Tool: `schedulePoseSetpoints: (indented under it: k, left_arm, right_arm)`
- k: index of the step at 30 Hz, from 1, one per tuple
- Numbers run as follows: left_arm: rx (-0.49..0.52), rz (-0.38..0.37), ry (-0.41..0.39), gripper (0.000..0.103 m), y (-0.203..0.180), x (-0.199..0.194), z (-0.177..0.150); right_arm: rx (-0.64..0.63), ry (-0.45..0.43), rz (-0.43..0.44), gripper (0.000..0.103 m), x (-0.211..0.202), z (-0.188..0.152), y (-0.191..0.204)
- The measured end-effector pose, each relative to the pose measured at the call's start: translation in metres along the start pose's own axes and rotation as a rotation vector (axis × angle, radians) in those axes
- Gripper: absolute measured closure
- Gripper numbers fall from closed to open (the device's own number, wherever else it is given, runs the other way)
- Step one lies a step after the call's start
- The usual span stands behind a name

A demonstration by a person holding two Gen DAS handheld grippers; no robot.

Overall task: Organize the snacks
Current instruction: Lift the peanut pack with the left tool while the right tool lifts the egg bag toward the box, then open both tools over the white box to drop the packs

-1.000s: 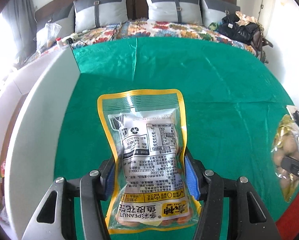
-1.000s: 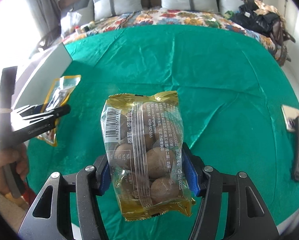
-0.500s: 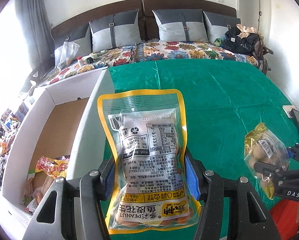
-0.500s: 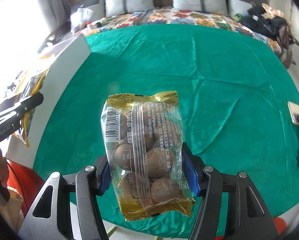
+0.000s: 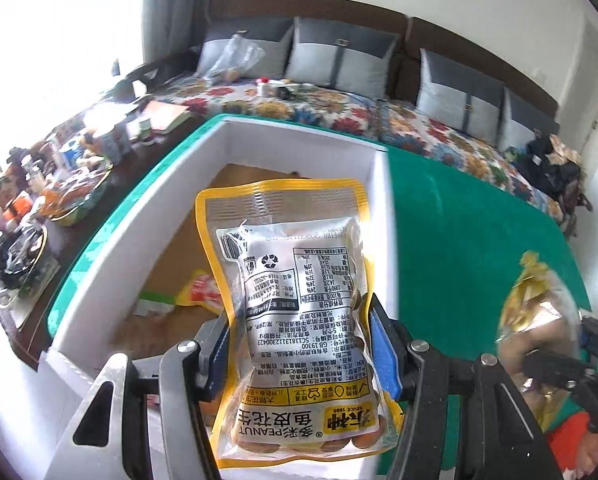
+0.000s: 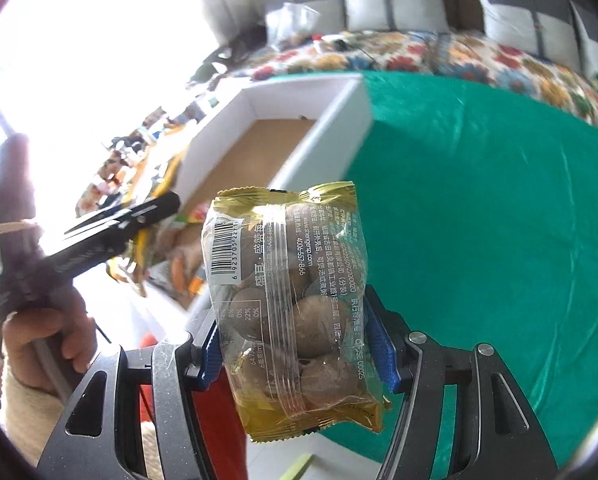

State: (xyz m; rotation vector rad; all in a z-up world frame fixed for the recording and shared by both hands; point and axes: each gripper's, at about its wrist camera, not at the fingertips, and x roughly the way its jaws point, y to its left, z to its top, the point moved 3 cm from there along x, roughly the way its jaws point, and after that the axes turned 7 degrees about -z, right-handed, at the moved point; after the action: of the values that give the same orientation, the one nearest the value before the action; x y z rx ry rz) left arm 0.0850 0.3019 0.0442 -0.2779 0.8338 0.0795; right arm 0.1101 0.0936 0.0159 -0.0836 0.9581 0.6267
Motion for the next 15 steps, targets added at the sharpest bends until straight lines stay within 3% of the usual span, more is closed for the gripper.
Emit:
schedulePoseSetpoints:
  k: [4, 7, 11, 15]
  left_arm:
    - [-0.074, 0.093, 0.031, 0.045, 0.056, 0.015, -0.004]
    - [-0.097, 0.139, 0.05, 0.042, 0.077, 0.029, -0.016]
    - [-0.102, 0.168, 0.069, 0.035, 0.09, 0.04, -0.033]
    - [-0.099, 0.156, 0.029, 0.033, 0.086, 0.029, -0.039]
  right_arm:
    - [-0.123, -0.028, 0.029, 0.039, 0.03, 0.038, 0.068]
    - [-0.158, -0.008, 0.027, 0.038, 0.071, 0.045, 0.097]
    - [-0.11, 0.132, 0.056, 0.035, 0.136, 0.023, 0.1]
    - [-0.059, 0.162, 0.071, 0.032, 0.142, -0.002, 0.086]
